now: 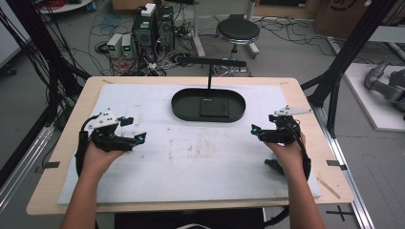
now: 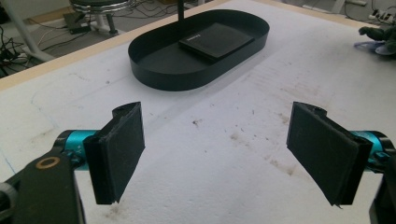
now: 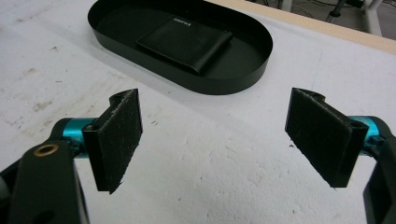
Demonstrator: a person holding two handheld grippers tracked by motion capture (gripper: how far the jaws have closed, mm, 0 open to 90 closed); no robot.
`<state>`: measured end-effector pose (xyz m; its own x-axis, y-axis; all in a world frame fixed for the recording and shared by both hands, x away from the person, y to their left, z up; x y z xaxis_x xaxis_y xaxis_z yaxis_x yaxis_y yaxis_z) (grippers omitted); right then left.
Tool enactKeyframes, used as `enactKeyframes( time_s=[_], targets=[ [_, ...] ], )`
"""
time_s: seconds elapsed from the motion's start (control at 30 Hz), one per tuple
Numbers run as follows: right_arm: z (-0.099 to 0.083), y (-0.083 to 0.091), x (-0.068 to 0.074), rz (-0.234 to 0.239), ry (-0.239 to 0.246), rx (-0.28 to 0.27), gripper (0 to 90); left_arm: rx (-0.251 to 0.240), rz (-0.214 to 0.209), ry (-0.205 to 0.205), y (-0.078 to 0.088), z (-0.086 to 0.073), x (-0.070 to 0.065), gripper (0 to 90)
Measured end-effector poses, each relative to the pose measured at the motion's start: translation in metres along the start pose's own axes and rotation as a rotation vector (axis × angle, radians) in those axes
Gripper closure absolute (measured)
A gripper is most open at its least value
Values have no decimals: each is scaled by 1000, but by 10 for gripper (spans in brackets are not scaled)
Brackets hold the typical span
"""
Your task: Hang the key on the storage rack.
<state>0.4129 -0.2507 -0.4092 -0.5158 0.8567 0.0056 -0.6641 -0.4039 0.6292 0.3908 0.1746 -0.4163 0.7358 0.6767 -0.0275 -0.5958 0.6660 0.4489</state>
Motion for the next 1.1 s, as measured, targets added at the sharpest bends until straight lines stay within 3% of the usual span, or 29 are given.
enactKeyframes(
  time_s=[0.23, 0.4, 0.63, 0.8, 0.97, 1.1],
  targets=[
    [4, 12, 0, -4, 36, -7, 195, 3, 9, 13, 1, -1, 5, 191],
    [-4, 26, -4, -16, 57, 9, 195, -4, 9, 2, 2, 2, 2, 191],
    [-33, 42, -16, -29, 44, 60, 195, 1, 4, 10, -1, 1, 2, 191],
    [-64, 50, -23, -39, 59, 118, 195, 3, 0, 10, -3, 1, 0, 191],
    [-93, 46, -31, -27, 52, 195, 195, 0, 1, 8, -2, 1, 0, 191],
    [-104, 39, -28, 15, 65, 250, 196, 6, 1, 2, -3, 1, 0, 191]
  ],
)
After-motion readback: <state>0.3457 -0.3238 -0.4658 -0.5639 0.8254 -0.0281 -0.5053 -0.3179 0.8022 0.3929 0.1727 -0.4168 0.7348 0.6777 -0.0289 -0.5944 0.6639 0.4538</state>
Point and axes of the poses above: each handheld gripper's, and its own axes: y roughly backward along the jaws, z roughly out of its top, x roughly to its left, the point moved 9 cm from there along -y, roughly forward along the jaws, and after that the axes turned 3 degrees about x, right-handed, at the moved point
